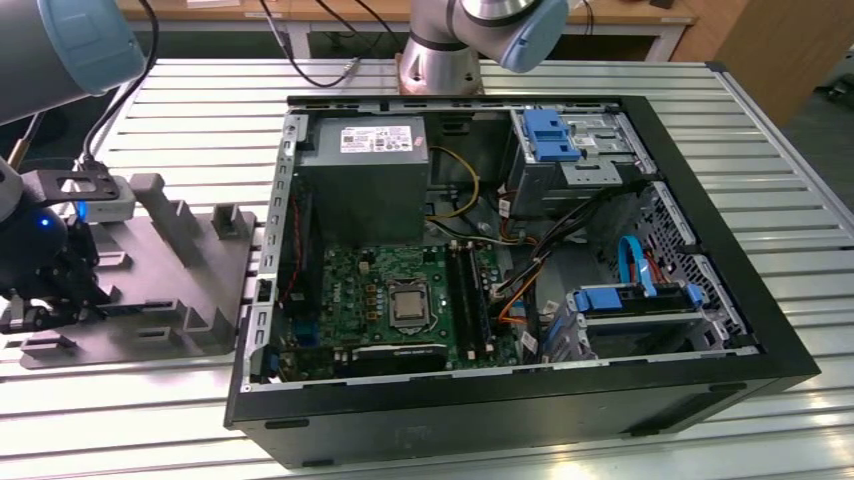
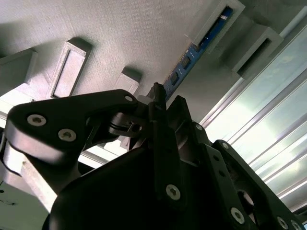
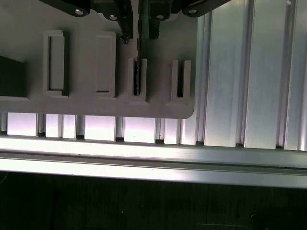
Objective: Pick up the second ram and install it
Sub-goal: 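Pick up the second ram and move it above second insertion slot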
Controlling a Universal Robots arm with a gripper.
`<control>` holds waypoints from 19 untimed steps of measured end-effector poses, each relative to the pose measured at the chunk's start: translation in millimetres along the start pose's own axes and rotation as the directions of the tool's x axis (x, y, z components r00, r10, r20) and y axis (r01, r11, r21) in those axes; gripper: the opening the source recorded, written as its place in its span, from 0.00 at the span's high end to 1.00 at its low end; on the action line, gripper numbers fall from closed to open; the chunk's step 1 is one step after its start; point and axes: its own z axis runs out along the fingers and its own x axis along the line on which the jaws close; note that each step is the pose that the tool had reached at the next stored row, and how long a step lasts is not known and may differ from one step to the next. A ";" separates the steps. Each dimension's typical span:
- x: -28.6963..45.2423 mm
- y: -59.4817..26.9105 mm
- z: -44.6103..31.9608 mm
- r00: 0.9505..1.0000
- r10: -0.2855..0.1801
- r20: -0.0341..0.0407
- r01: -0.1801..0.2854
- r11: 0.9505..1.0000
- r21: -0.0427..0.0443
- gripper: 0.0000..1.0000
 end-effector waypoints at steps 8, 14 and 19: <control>0.0 0.0 0.0 1.000 0.000 0.000 0.000 1.000 0.000 0.81; 0.0 -1.7 0.1 1.000 0.000 0.000 0.000 1.000 0.000 0.81; 0.0 -2.1 -0.8 1.000 -0.001 0.002 0.001 1.000 0.000 0.81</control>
